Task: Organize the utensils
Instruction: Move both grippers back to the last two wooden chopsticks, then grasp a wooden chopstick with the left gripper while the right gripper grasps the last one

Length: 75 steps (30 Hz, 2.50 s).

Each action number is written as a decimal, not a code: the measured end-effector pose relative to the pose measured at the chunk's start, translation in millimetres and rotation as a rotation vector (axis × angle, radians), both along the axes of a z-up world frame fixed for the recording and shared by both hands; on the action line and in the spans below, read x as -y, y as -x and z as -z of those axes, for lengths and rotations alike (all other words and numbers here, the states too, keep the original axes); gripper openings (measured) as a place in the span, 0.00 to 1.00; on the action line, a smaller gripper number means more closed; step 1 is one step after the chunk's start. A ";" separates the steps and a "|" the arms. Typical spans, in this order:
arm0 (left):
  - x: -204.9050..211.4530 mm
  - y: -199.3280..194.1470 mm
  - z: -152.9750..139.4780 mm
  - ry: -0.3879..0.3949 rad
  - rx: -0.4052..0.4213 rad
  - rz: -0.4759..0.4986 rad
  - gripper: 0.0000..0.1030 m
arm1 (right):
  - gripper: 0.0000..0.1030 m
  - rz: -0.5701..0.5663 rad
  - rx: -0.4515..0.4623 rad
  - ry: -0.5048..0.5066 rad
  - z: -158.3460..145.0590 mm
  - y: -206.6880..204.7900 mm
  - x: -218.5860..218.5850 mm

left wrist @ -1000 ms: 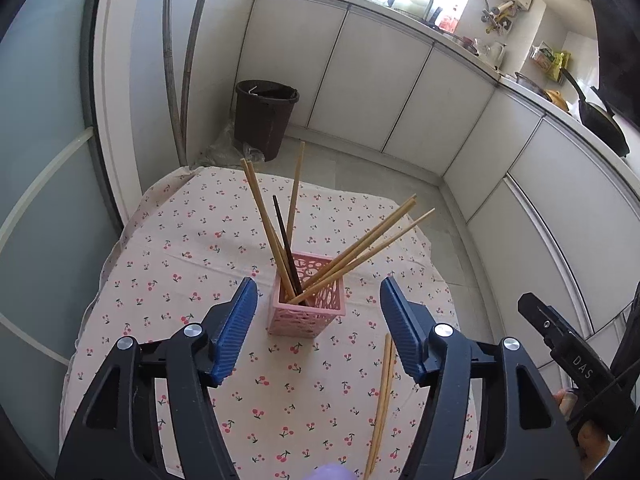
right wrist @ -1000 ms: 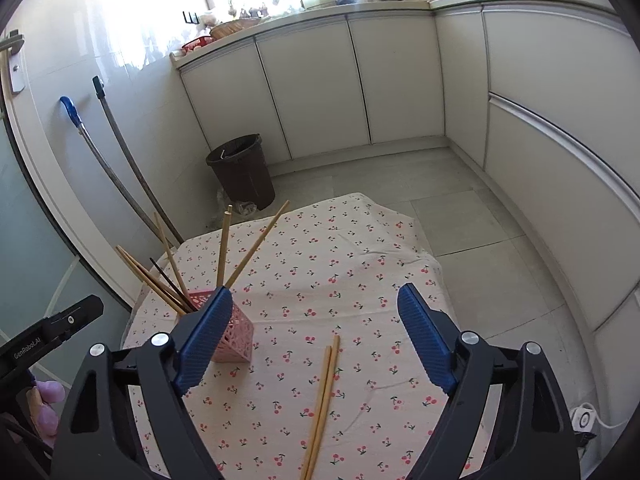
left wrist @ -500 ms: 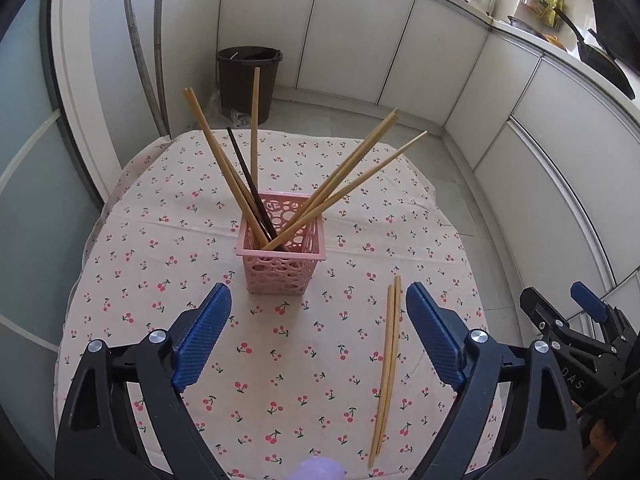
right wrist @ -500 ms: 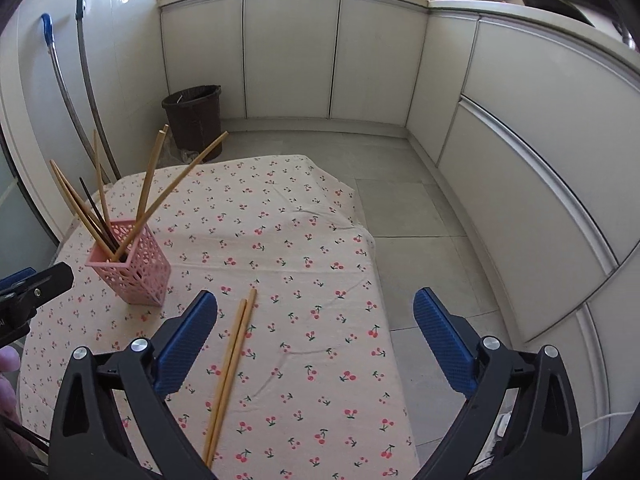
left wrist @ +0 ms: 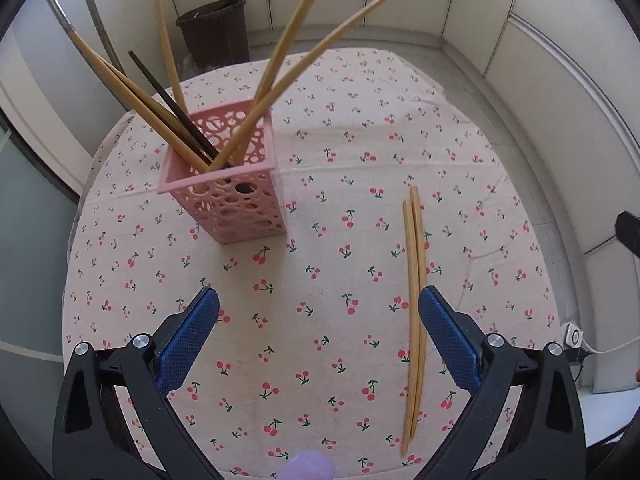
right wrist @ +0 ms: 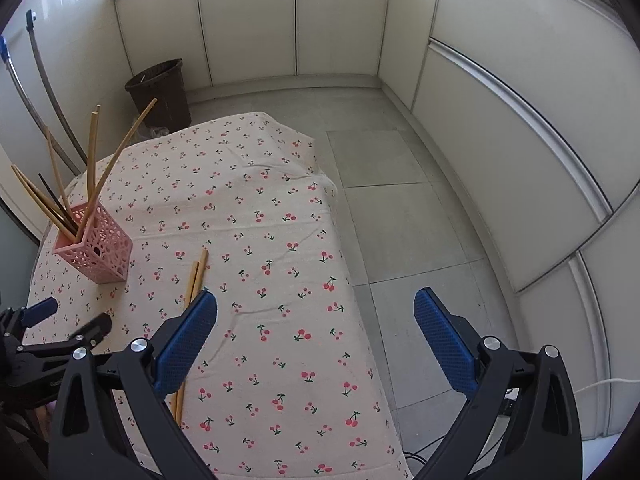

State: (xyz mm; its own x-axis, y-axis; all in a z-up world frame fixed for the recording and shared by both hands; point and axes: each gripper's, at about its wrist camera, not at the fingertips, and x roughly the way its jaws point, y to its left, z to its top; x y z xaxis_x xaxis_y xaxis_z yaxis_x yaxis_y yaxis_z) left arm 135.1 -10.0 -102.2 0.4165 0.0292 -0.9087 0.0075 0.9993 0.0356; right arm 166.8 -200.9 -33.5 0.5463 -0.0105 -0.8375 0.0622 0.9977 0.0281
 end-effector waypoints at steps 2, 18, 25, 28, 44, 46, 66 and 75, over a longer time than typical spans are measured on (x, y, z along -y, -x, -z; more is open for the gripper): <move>7.2 -6.6 13.7 -0.018 -0.032 0.000 0.93 | 0.93 -0.005 -0.019 -0.016 3.2 -1.9 1.5; 41.7 -58.1 57.6 -0.023 0.066 -0.045 0.93 | 0.93 0.041 -0.074 -0.173 14.2 -13.3 31.6; 40.4 -71.5 71.9 -0.034 0.047 -0.085 0.94 | 0.93 0.070 -0.087 -0.242 17.0 -18.9 43.3; 41.4 -79.3 73.1 -0.003 0.019 -0.093 0.93 | 0.93 0.086 -0.098 -0.252 20.5 -20.5 47.0; 34.2 -73.1 64.4 0.054 0.031 -0.124 0.82 | 0.93 0.103 -0.133 -0.326 28.3 -22.9 54.2; 37.5 -69.4 67.2 0.014 0.022 -0.114 0.74 | 0.93 0.099 -0.135 -0.329 28.9 -23.5 53.8; 43.1 -65.1 68.8 0.080 -0.042 -0.006 0.07 | 0.93 0.119 -0.209 -0.300 57.4 -43.1 37.8; -25.5 12.8 -4.8 0.077 0.078 -0.015 0.07 | 0.93 0.037 -0.220 -0.207 90.5 -90.1 -48.6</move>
